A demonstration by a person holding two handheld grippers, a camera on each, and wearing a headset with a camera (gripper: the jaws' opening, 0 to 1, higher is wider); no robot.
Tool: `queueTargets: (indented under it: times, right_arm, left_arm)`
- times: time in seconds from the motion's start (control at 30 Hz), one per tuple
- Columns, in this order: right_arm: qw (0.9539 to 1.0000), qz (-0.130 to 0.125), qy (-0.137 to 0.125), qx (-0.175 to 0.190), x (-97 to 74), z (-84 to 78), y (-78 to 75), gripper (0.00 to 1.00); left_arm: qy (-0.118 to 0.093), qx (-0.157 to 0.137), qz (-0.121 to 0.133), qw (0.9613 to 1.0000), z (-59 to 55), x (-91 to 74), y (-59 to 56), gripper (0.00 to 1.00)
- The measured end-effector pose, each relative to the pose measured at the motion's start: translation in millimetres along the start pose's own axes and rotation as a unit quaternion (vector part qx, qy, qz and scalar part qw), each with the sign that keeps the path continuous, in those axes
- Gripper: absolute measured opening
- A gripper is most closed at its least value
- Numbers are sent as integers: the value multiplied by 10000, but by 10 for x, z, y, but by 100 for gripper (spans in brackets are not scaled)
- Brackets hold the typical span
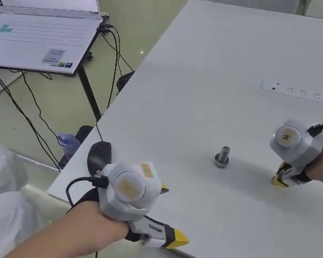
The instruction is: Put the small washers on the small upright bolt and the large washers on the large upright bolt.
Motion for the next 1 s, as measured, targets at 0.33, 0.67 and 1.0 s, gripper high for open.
queueTargets:
  times: [0.33,0.67,1.0]
  right_arm:
    - [9966,-218,-762,221,-436,80,-43,23]
    - [9692,-439,-2206,1000,-1201,115,-67,32]
    - [9107,-764,-3722,1619,-1743,-21,201,37]
  left_arm:
    - [-102,-31,32,9999,66,-7,-3,66]
    - [-641,-201,226,9975,326,-101,83,67]
    - [-895,-520,236,9943,420,-112,114,72]
Point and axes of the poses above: the centre of the closed fingertips' face, and the gripper's own axes: x roughly forward along the fingers, y roughly to its left, z roughly out of its top, the point moved 6 cm from there along -x, roughly backward along the fingers, and after that the axes turned 8 degrees about -y, right-handed, at the moved point
